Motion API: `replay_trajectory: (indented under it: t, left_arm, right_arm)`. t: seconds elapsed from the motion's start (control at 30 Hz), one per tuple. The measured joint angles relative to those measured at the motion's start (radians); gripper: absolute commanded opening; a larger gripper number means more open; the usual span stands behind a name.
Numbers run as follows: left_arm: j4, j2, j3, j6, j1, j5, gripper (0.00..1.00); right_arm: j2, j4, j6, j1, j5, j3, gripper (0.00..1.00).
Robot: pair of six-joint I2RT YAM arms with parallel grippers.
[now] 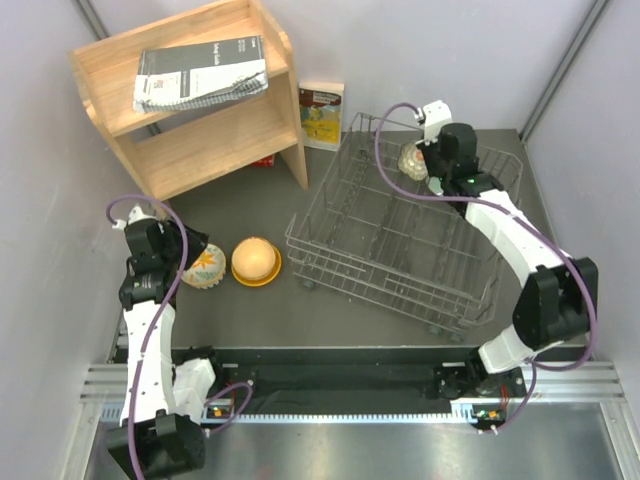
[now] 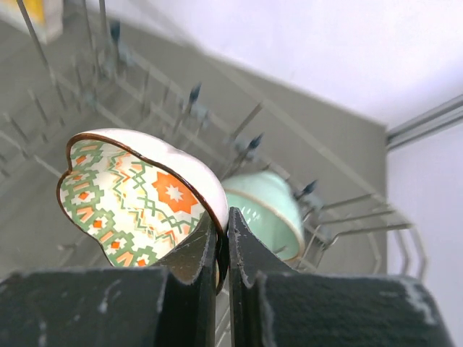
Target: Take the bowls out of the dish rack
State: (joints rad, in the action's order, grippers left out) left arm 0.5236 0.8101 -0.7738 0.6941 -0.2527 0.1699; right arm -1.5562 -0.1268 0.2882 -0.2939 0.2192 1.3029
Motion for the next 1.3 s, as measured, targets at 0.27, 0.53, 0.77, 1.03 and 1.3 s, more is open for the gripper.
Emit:
replay_trajectory:
  t: [0.27, 0.53, 0.77, 1.03, 1.3]
  left_arm:
    - [-0.048, 0.027, 0.000, -0.034, 0.000, 0.061, 0.45]
    - [-0.129, 0.005, 0.008, -0.062, 0.000, 0.171, 0.51]
    - [-0.146, 0.014, 0.008, -0.062, 0.000, 0.206, 0.54]
    - [-0.131, -0.028, 0.008, -0.069, 0.000, 0.181, 0.54]
    - [-0.102, -0.035, 0.013, -0.085, 0.000, 0.138, 0.55]
  right_arm:
    - [0.154, 0.022, -0.085, -0.001, -0.066, -0.016, 0.00]
    - [0.320, -0.018, -0.141, -0.174, -0.066, -0.106, 0.00]
    - [0.318, -0.063, -0.208, -0.274, -0.166, -0.069, 0.00]
    - [0.305, -0.074, -0.286, -0.348, -0.297, -0.004, 0.00]
    - [0.298, -0.078, -0.339, -0.520, -0.399, 0.013, 0.00]
